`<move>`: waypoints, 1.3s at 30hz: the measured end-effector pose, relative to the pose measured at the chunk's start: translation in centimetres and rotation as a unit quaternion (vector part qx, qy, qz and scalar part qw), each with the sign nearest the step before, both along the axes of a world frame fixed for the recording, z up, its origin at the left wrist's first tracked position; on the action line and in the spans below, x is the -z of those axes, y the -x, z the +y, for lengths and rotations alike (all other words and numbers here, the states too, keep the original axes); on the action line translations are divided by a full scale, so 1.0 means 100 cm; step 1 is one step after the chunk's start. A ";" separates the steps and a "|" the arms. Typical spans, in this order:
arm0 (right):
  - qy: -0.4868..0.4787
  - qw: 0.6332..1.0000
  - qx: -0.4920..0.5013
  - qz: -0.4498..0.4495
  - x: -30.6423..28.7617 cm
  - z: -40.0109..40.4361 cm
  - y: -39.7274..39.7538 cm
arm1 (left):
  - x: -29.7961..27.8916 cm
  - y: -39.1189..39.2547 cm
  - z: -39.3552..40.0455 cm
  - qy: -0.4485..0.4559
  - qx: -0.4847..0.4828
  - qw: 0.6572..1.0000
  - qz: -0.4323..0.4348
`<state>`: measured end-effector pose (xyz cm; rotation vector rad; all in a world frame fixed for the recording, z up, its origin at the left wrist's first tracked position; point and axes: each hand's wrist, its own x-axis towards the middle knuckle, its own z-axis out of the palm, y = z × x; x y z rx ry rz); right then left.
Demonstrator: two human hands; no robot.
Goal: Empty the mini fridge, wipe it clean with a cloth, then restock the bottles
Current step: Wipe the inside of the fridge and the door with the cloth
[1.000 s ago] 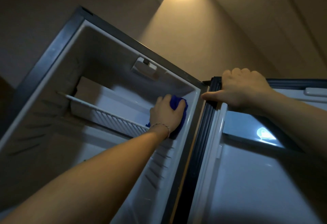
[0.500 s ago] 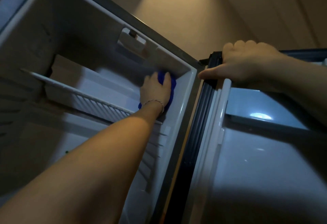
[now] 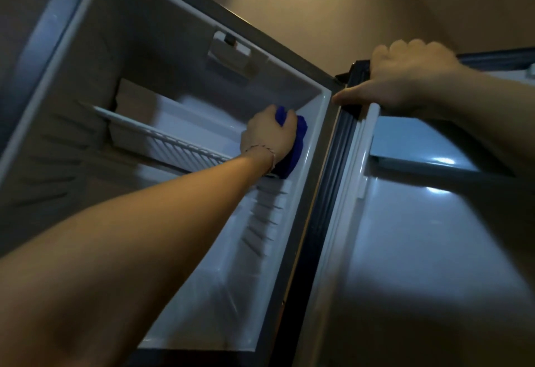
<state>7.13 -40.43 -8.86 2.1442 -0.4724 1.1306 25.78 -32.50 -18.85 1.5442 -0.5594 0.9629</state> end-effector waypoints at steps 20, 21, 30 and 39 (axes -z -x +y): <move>0.007 1.000 0.018 0.007 -0.005 -0.003 -0.006 | -0.024 -0.023 -0.017 0.098 0.021 0.984 -0.150; 0.007 1.000 0.018 0.008 -0.005 -0.003 -0.006 | -0.025 -0.028 -0.017 0.089 0.019 0.987 -0.131; 0.007 1.000 0.007 0.013 -0.004 -0.004 -0.004 | -0.011 -0.027 -0.014 0.050 -0.015 0.999 -0.007; 0.010 1.000 -0.006 0.009 0.000 -0.003 0.000 | 0.042 0.025 -0.013 0.021 -0.035 0.975 -0.217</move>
